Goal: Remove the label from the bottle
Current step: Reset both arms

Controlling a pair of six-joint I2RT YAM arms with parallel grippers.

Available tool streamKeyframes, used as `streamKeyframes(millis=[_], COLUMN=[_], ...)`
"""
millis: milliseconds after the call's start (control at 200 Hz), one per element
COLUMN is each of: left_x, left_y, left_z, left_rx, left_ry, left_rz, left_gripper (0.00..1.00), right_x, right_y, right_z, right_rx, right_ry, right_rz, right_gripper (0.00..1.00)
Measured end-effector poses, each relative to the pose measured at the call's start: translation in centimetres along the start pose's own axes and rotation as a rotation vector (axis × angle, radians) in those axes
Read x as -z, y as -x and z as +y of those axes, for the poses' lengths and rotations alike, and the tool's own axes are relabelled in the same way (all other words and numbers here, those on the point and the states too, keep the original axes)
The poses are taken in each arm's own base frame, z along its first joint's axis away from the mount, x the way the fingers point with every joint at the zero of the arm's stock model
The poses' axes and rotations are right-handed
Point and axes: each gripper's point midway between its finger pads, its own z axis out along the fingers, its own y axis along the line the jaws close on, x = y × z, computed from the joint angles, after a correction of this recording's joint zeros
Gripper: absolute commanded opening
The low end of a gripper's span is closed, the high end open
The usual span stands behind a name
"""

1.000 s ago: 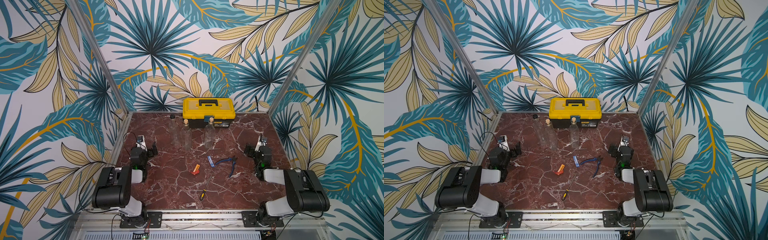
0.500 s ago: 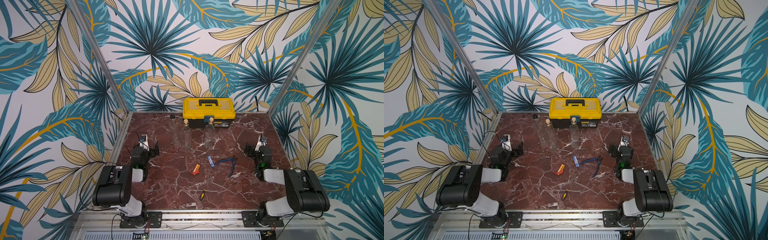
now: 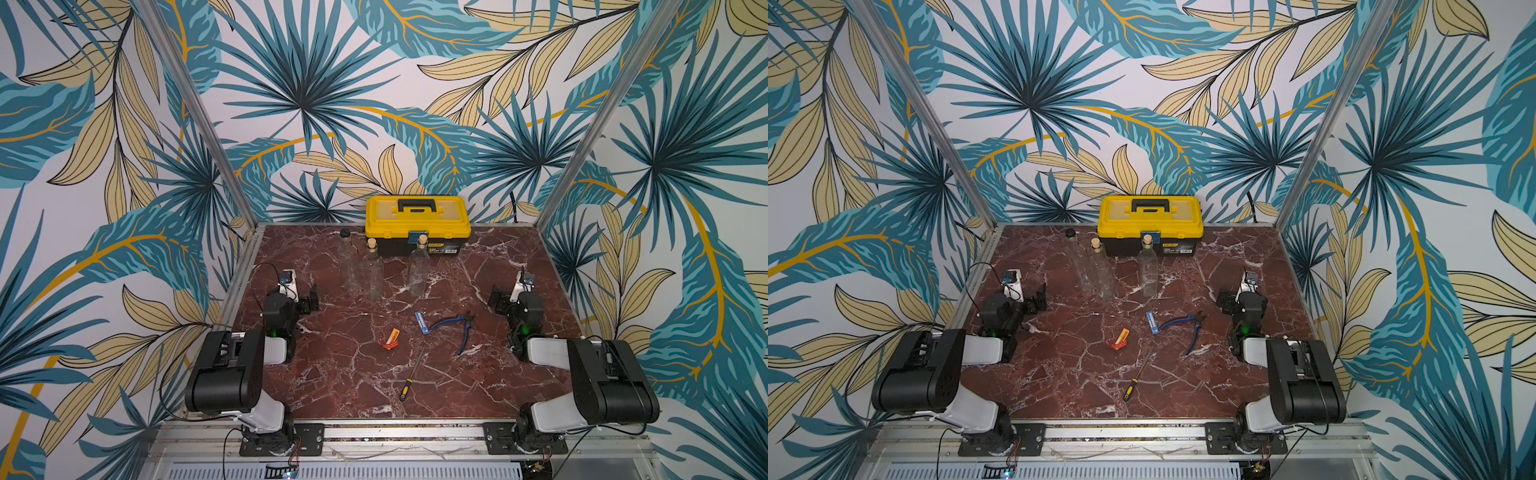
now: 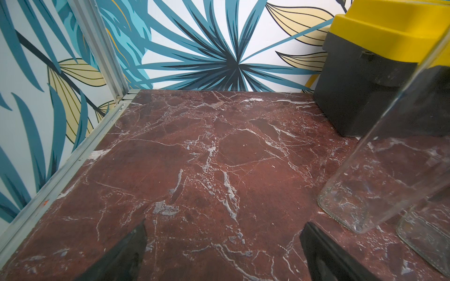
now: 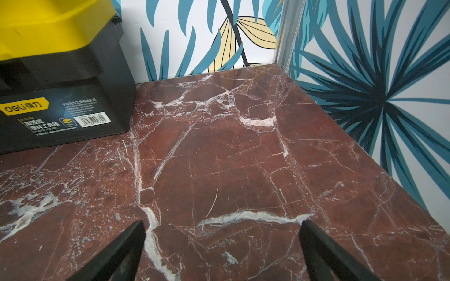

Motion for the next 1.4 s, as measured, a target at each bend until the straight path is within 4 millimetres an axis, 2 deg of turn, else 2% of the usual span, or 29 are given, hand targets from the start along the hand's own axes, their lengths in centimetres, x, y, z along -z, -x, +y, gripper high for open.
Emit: streamKeyframes(millis=[1232,1397], left_x=[0.0,0.0], left_y=[0.0,0.0], left_z=[0.0,0.0], left_rx=[0.000,0.000], left_ry=[0.000,0.000], left_rz=[0.000,0.000], left_gripper=[1.00,0.99], right_x=[0.0,-0.4], right_y=[0.0,0.7], right_z=[0.0,1.4], right_rx=[0.000,0.026], right_ry=[0.000,0.073], right_rz=[0.000,0.000], right_gripper=[1.00,0.99])
